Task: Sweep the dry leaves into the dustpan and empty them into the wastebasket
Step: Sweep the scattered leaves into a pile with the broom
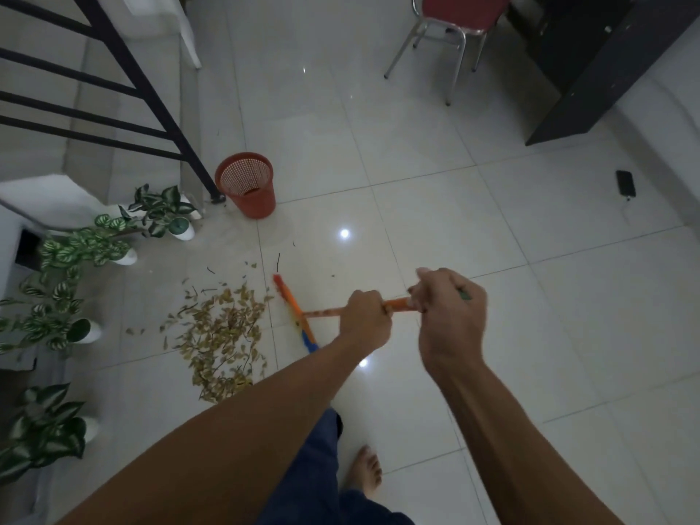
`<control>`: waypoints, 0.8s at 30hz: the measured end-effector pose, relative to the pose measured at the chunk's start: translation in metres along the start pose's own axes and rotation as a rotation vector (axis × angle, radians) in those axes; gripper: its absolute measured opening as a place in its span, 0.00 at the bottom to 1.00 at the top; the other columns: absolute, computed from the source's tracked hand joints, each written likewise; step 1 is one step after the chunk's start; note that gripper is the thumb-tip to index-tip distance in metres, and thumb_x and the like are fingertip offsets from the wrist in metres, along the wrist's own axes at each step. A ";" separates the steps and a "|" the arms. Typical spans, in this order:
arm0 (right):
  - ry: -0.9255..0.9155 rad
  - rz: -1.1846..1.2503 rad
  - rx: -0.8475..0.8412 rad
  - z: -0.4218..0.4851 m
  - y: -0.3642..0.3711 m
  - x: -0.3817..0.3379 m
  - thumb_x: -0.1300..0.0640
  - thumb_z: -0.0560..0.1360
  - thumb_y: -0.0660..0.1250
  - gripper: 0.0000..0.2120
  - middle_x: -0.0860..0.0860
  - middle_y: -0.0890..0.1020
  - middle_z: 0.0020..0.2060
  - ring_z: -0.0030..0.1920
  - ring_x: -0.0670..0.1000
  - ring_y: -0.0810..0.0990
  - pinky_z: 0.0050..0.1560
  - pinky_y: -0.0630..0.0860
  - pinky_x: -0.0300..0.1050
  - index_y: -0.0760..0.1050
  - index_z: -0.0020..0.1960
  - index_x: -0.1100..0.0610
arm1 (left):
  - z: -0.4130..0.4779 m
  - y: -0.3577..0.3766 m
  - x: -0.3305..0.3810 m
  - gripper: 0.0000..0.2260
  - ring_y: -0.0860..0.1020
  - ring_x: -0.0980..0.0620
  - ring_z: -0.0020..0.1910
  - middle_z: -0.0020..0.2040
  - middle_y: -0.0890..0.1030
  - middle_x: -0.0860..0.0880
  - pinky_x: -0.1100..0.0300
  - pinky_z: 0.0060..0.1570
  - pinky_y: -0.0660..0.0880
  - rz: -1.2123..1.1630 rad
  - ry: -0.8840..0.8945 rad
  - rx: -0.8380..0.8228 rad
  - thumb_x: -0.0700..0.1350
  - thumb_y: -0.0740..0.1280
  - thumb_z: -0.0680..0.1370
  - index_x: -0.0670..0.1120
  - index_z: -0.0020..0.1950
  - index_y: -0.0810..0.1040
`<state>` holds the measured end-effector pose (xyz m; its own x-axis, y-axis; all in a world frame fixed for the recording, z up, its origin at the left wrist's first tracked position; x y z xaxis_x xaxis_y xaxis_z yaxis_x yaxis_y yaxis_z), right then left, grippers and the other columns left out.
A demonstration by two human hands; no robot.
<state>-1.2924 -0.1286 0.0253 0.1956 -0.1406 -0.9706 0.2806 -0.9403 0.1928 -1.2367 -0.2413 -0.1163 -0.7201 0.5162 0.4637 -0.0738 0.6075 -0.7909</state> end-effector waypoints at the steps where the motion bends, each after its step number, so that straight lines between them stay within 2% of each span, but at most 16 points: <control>1: -0.024 0.001 0.017 0.012 -0.002 -0.013 0.66 0.68 0.64 0.16 0.69 0.58 0.25 0.31 0.54 0.61 0.36 0.73 0.31 0.62 0.28 0.74 | 0.010 -0.006 0.018 0.09 0.79 0.44 0.47 0.49 0.78 0.43 0.55 0.41 0.72 -0.010 0.028 0.001 0.48 0.62 0.80 0.43 0.50 0.78; 4: -0.106 -0.096 0.019 0.042 0.003 -0.036 0.65 0.69 0.63 0.16 0.68 0.60 0.24 0.31 0.57 0.62 0.36 0.72 0.31 0.63 0.28 0.74 | 0.044 -0.015 0.057 0.08 0.78 0.45 0.46 0.49 0.78 0.44 0.57 0.37 0.68 -0.066 0.099 -0.034 0.46 0.62 0.79 0.44 0.49 0.78; 6: -0.154 -0.196 -0.020 0.055 0.018 -0.032 0.65 0.70 0.64 0.17 0.61 0.62 0.22 0.28 0.56 0.62 0.32 0.69 0.36 0.64 0.27 0.71 | 0.064 -0.020 0.065 0.07 0.79 0.46 0.46 0.46 0.77 0.46 0.57 0.36 0.67 -0.100 0.133 -0.058 0.46 0.61 0.79 0.46 0.46 0.76; 8: -0.150 -0.276 -0.065 0.064 0.041 -0.015 0.66 0.71 0.65 0.18 0.58 0.62 0.22 0.27 0.52 0.61 0.30 0.64 0.42 0.63 0.26 0.69 | 0.081 -0.025 0.055 0.07 0.79 0.46 0.47 0.45 0.77 0.48 0.55 0.39 0.72 -0.132 0.118 -0.089 0.46 0.59 0.79 0.47 0.45 0.75; 10: -0.121 -0.320 -0.100 0.069 0.063 0.005 0.66 0.70 0.65 0.18 0.60 0.61 0.22 0.27 0.52 0.61 0.31 0.63 0.46 0.62 0.26 0.68 | 0.092 -0.027 0.033 0.10 0.79 0.46 0.48 0.47 0.79 0.46 0.53 0.44 0.75 -0.140 0.073 -0.113 0.46 0.57 0.80 0.46 0.46 0.76; 13: -0.037 -0.293 -0.063 0.076 0.081 0.021 0.64 0.69 0.65 0.19 0.56 0.58 0.22 0.27 0.52 0.59 0.31 0.62 0.44 0.60 0.25 0.63 | 0.102 -0.021 -0.007 0.08 0.81 0.45 0.46 0.43 0.79 0.47 0.55 0.38 0.74 -0.060 0.012 -0.119 0.46 0.58 0.77 0.47 0.41 0.74; 16: 0.023 -0.201 -0.019 0.091 0.086 0.018 0.65 0.70 0.66 0.19 0.64 0.58 0.24 0.29 0.57 0.59 0.33 0.67 0.44 0.60 0.26 0.68 | 0.110 -0.028 -0.018 0.09 0.79 0.45 0.45 0.46 0.79 0.45 0.55 0.36 0.71 -0.057 -0.020 -0.107 0.46 0.60 0.78 0.44 0.45 0.77; 18: 0.040 -0.133 0.019 0.107 0.086 0.008 0.69 0.73 0.65 0.19 0.65 0.58 0.25 0.29 0.54 0.61 0.34 0.73 0.39 0.60 0.28 0.71 | 0.120 -0.042 -0.009 0.10 0.76 0.46 0.44 0.48 0.77 0.44 0.56 0.36 0.68 -0.048 -0.007 -0.110 0.49 0.61 0.80 0.44 0.49 0.77; 21: 0.001 -0.066 0.038 0.133 0.093 -0.014 0.72 0.73 0.62 0.16 0.61 0.60 0.24 0.30 0.52 0.66 0.36 0.76 0.34 0.62 0.29 0.74 | 0.142 -0.067 0.013 0.11 0.75 0.47 0.41 0.47 0.73 0.46 0.60 0.32 0.65 -0.065 0.043 -0.063 0.51 0.61 0.81 0.44 0.49 0.76; 24: -0.084 -0.090 -0.021 0.149 0.116 -0.028 0.70 0.73 0.63 0.16 0.67 0.58 0.24 0.31 0.55 0.62 0.38 0.75 0.34 0.64 0.29 0.74 | 0.169 -0.093 0.024 0.08 0.73 0.48 0.41 0.46 0.72 0.46 0.59 0.33 0.65 -0.151 0.079 -0.050 0.49 0.62 0.80 0.45 0.47 0.76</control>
<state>-1.4053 -0.2795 0.0529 0.0898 -0.0818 -0.9926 0.3134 -0.9437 0.1061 -1.3642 -0.3872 -0.0994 -0.6466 0.4613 0.6076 -0.1414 0.7102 -0.6897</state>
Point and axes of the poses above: each hand's wrist, its own z-axis towards the middle knuckle, its own y-axis out of the palm, x = y × z, the point moved 9 cm from there along z, towards the middle knuckle
